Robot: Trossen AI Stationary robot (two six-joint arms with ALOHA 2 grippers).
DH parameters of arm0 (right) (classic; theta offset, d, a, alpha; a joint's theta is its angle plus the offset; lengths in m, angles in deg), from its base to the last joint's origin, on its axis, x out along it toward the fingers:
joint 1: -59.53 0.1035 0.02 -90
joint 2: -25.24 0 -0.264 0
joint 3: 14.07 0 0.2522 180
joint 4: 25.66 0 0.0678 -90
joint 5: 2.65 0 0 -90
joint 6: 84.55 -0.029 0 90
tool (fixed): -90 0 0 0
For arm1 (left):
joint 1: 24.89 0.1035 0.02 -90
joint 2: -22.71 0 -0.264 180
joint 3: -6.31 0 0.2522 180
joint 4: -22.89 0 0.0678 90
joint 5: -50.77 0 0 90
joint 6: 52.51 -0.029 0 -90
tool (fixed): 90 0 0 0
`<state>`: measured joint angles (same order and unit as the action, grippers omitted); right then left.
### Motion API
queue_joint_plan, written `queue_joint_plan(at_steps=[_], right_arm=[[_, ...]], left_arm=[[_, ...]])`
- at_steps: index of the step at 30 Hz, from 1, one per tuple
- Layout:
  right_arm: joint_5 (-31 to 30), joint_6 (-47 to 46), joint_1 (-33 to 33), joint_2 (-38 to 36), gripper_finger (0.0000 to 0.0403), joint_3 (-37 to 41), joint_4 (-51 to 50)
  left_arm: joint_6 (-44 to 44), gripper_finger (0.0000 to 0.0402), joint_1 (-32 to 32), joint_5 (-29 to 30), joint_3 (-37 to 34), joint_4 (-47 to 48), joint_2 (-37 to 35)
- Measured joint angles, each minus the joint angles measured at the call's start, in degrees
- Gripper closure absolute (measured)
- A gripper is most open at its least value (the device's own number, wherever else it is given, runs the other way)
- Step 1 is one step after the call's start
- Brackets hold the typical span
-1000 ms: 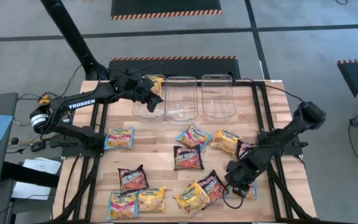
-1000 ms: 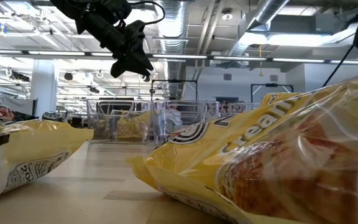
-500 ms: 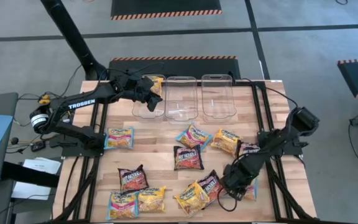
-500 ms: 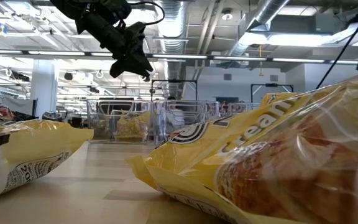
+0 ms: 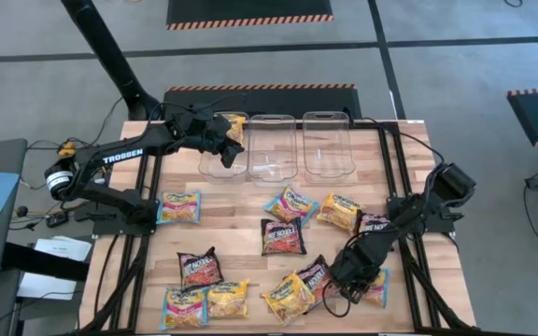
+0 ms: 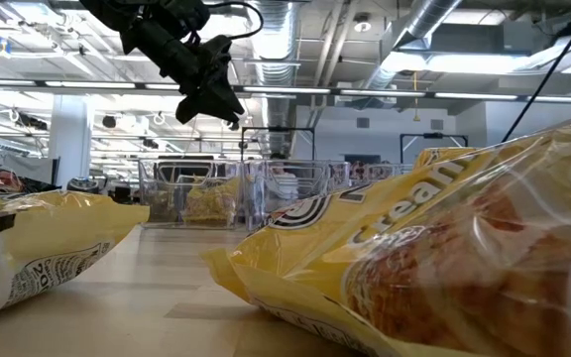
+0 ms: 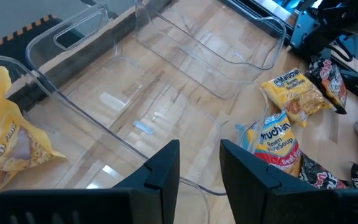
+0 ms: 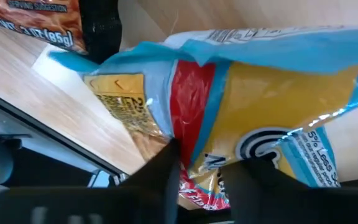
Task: Sort Maruchan noodles
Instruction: Put the blue noodle pack in the right transparent bin
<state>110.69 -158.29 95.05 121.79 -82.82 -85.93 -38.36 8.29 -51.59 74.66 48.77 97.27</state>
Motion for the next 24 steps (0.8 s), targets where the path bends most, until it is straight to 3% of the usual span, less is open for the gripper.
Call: queue_joint_plan(at_steps=[7, 15, 19, 24], right_arm=[[2.01, -0.02, -0.1, 0.0, 0.0389, -0.05, 1.23], [-0.32, 0.04, 0.04, 0.37, 0.0397, -5.9, -2.15], [-4.34, 0.2, -0.04, 0.37, 0.0399, -10.91, -6.86], [-5.18, -1.17, -0.01, 0.35, 0.0399, -16.33, -14.98]], left_arm=[[0.02, 0.0301, 0.0, -0.04, 0.0, 0.0, 0.0], [0.0, 0.0301, 0.0, -0.05, 0.0, 0.0, 0.0], [0.01, 0.0301, 0.0, -0.07, 0.0, 0.01, 0.0], [0.01, 0.0301, 0.0, -0.07, 0.0, 0.02, 0.0]])
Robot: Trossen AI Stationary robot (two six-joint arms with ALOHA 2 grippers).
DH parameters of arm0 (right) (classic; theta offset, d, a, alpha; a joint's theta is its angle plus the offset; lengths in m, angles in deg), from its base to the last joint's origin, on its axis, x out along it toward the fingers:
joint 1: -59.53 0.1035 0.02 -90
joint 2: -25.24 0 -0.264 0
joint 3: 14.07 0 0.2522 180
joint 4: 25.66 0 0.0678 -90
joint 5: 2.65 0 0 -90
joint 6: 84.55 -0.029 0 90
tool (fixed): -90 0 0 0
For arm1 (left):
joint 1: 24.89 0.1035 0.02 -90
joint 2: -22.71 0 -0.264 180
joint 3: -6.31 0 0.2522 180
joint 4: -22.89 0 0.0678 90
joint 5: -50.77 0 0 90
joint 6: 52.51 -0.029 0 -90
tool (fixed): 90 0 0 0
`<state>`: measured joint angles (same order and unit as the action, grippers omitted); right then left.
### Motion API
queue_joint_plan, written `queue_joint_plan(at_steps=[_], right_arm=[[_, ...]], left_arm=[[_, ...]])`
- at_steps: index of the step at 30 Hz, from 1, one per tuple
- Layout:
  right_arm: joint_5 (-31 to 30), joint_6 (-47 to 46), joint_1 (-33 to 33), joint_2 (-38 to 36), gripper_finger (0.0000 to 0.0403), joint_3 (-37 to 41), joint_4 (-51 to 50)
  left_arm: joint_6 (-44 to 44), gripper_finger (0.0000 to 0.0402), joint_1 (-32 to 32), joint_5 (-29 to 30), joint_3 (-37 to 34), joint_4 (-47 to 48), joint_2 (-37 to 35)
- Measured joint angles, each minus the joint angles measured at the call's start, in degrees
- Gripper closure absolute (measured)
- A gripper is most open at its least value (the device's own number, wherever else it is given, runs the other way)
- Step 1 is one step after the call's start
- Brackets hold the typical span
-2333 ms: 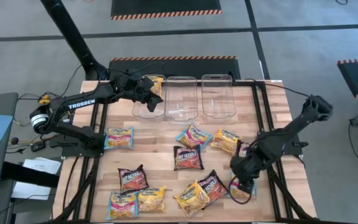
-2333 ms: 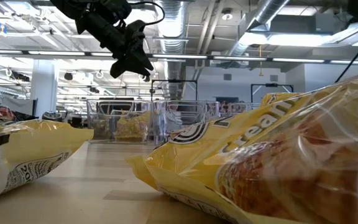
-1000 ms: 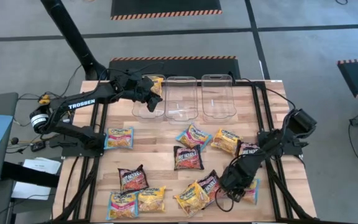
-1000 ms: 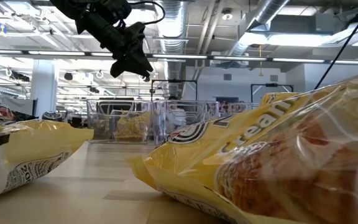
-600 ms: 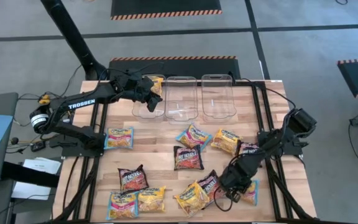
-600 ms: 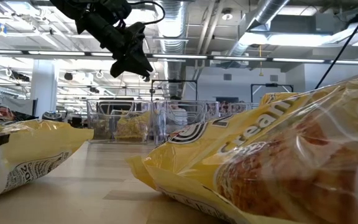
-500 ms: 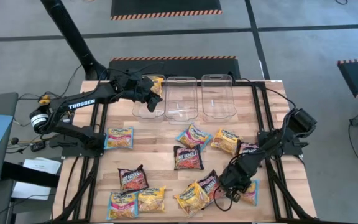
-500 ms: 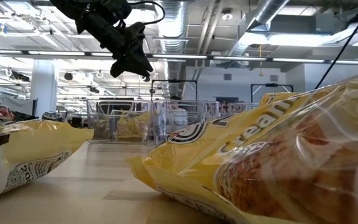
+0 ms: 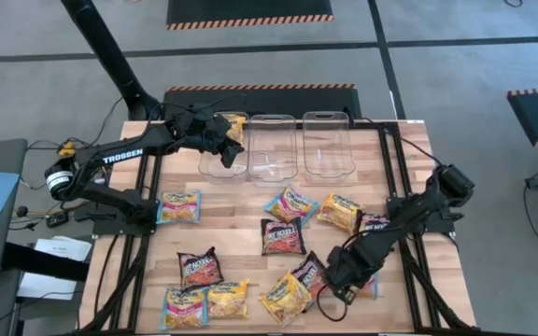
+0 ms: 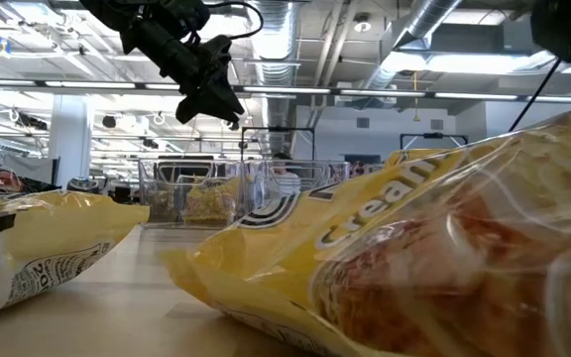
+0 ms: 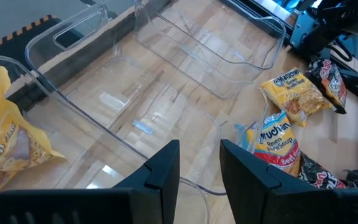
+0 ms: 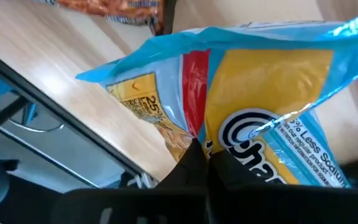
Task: Sort Maruchan noodles
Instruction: Put the blue noodle pack in the right transparent bin
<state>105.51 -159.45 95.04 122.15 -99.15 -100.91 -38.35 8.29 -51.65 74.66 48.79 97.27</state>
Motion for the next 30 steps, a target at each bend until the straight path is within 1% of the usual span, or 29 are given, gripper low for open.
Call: queue_joint_plan(at_steps=[4, 9, 13, 16, 30], right_arm=[[-3.23, -0.06, -0.09, 0.0, 0.04, -4.2, -7.03], [-7.39, 2.0, -1.68, -0.09, 0.04, -9.01, -16.85], [-13.14, 5.0, -4.17, -0.11, 0.04, -12.5, -24.34], [-17.15, 9.44, -6.93, -0.16, 0.04, -14.52, -28.19], [-36.09, 33.73, -24.45, -4.12, 0.0399, -15.23, -28.67]], left_arm=[[0.01, 0.0301, 0.0, -0.04, 0.0, -0.02, 0.0], [0.06, 0.0301, 0.0, -0.11, 0.0, -0.02, 0.0], [0.53, 0.0301, 0.0, -0.13, 0.0, -0.02, 0.0], [1.55, 0.0301, 0.0, -0.13, 0.0, -0.02, 0.0], [4.5, 0.0301, -0.02, -0.35, 0.0, 0.57, 0.0]])
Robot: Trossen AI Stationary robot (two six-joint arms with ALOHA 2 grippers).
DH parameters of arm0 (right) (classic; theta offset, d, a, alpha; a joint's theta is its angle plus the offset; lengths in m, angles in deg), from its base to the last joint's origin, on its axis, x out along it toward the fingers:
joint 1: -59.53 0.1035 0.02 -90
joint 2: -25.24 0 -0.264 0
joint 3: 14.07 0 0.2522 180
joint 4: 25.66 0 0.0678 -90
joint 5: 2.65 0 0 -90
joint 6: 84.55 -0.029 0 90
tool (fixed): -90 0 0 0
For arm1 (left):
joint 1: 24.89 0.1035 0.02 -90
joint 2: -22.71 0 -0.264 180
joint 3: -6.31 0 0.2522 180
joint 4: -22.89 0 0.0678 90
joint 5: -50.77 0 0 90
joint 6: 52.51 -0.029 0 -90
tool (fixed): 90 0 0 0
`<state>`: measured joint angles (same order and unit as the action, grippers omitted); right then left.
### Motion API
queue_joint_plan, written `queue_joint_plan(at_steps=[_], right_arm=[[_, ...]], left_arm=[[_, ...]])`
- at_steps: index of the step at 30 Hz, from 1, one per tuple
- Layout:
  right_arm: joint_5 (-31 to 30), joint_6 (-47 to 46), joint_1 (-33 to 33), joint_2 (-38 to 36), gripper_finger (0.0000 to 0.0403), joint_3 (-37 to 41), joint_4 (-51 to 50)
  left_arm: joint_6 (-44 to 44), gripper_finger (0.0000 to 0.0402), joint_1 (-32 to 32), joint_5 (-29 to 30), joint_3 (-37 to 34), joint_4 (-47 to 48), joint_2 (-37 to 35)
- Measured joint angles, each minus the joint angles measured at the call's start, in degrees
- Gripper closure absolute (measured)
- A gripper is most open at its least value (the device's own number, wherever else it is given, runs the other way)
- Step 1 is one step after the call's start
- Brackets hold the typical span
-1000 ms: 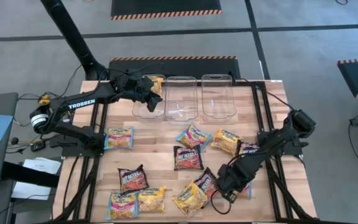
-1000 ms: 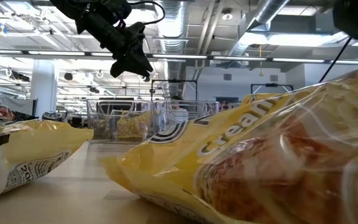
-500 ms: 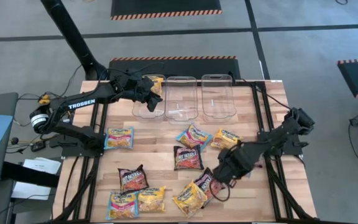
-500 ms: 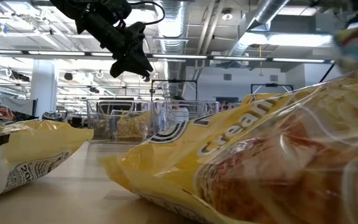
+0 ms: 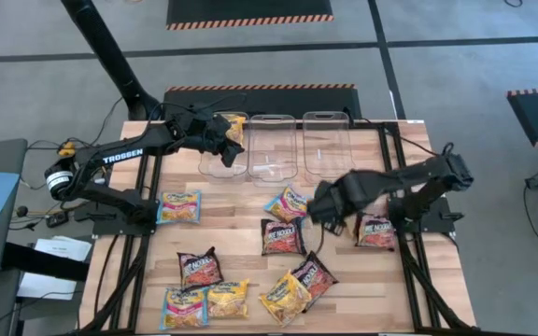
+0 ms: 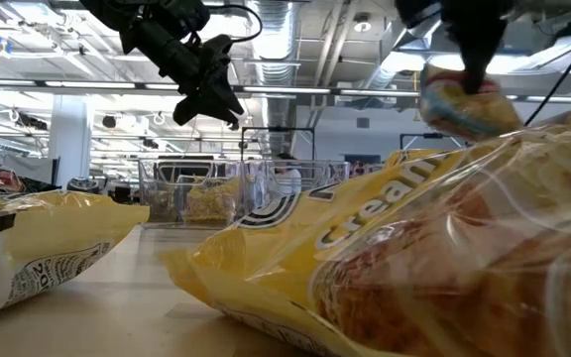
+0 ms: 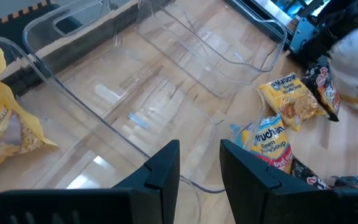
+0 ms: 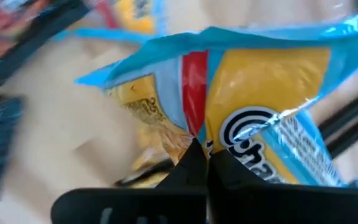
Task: Sort Maruchan noodles
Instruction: Put the blue noodle pack in the right transparent bin
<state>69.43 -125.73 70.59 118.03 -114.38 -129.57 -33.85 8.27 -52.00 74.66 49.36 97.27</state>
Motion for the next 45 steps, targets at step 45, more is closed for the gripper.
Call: queue_joint_plan(at_steps=[45], right_arm=[[-17.08, 47.26, -42.28, 9.1, 0.0399, 0.02, 32.45]], left_arm=[[4.94, 0.0301, 0.0, 4.48, 0.0, 1.99, 0.0]])
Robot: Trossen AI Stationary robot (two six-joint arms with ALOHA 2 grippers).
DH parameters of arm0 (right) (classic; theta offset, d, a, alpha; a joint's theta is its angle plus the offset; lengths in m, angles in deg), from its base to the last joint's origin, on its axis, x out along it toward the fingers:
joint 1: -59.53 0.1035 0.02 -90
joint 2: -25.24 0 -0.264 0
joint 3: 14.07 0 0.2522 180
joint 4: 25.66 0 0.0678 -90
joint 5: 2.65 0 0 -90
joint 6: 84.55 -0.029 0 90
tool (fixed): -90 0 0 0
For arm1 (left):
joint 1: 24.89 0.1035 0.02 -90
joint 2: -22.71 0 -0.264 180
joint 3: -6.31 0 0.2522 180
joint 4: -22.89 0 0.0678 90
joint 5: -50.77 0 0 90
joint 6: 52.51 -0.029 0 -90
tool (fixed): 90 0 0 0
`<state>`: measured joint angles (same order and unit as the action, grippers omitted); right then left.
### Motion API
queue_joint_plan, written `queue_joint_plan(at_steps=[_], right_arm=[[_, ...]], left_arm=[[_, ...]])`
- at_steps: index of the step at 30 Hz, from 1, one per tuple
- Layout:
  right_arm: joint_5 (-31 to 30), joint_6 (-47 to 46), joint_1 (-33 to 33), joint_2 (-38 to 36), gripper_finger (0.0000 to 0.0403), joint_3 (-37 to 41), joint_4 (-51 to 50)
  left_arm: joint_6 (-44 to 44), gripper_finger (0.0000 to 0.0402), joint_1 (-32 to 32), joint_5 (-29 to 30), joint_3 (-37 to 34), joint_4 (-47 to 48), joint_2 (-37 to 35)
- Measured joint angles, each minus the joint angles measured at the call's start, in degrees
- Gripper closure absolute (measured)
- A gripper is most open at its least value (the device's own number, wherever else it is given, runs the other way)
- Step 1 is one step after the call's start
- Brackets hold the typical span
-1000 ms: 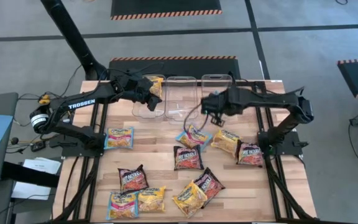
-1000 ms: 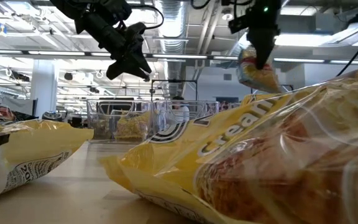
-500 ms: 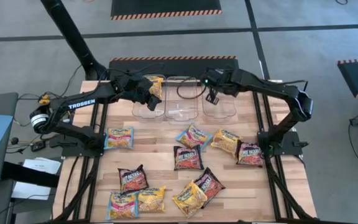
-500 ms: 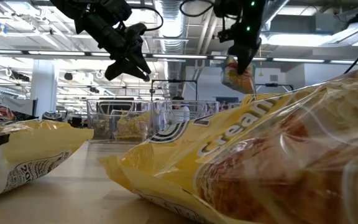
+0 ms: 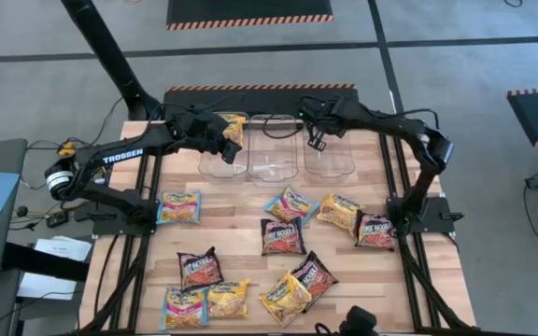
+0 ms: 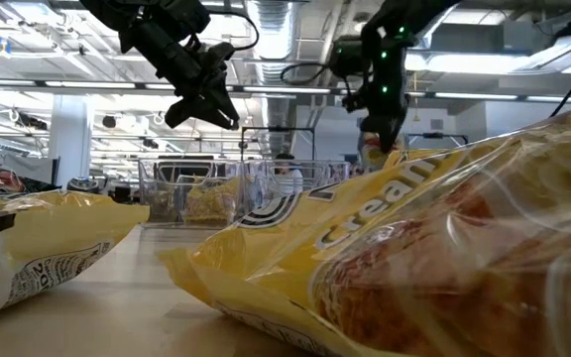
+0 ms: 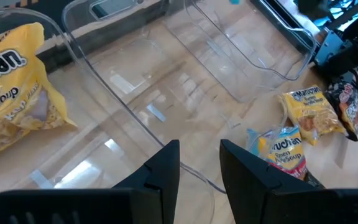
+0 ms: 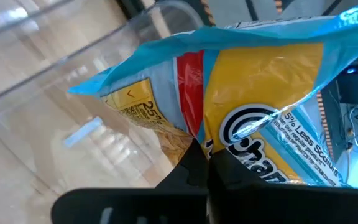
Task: Sort Maruchan noodles
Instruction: Put the blue noodle pack in the right transparent bin
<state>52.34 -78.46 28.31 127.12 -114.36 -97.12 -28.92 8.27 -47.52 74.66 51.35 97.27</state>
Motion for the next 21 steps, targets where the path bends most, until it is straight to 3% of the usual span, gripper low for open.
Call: queue_joint_plan(at_steps=[21], right_arm=[[0.2, -1.7, -0.02, 11.01, 0.0392, 0.02, -0.25]], left_arm=[[-0.55, 0.0301, 0.0, -0.02, 0.0, 0.0, 0.0]])
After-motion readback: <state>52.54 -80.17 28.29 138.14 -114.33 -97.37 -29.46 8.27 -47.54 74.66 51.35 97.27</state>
